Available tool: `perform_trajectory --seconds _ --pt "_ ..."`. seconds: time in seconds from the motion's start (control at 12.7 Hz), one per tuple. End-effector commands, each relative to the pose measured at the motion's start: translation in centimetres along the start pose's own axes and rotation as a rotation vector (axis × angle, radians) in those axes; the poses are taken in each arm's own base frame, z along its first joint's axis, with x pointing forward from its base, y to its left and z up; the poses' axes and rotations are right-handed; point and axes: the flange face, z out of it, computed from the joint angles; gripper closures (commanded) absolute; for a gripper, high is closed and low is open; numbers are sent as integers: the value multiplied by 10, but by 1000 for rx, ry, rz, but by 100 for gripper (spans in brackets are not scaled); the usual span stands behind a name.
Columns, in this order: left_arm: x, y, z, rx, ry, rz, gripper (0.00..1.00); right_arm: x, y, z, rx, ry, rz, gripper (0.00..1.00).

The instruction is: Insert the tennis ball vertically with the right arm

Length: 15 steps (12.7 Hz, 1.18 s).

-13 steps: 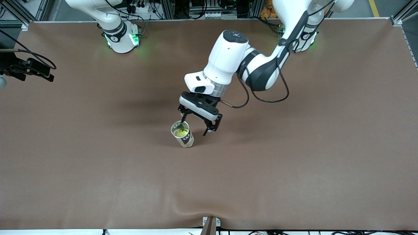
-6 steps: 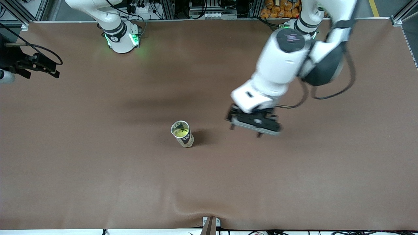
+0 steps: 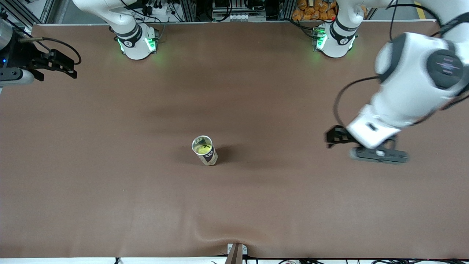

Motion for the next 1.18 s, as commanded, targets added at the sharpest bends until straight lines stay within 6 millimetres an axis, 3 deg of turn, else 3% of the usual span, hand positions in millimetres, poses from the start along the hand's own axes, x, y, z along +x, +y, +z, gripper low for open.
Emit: perform_trajectory --seconds 0.0,0.24,0.39,0.79,0.87,1.1 --pt "-13 -56 -17 -8 -66 -41 0 -14 11 -21 5 24 -27 0" --pt "-26 -119 -38 0 -93 -64 0 -10 7 -21 4 33 -32 0" --pt "-33 -136 -53 10 -85 -71 0 -8 6 -18 2 30 -36 0" --pt "-50 -129 -68 9 -142 -186 0 -8 14 -19 2 31 -22 0" --pt "-56 -127 -83 15 -122 -206 0 -8 15 -19 -1 31 -20 0" --pt "-59 -125 -87 20 -123 -220 0 -8 17 -19 -5 32 -15 0"
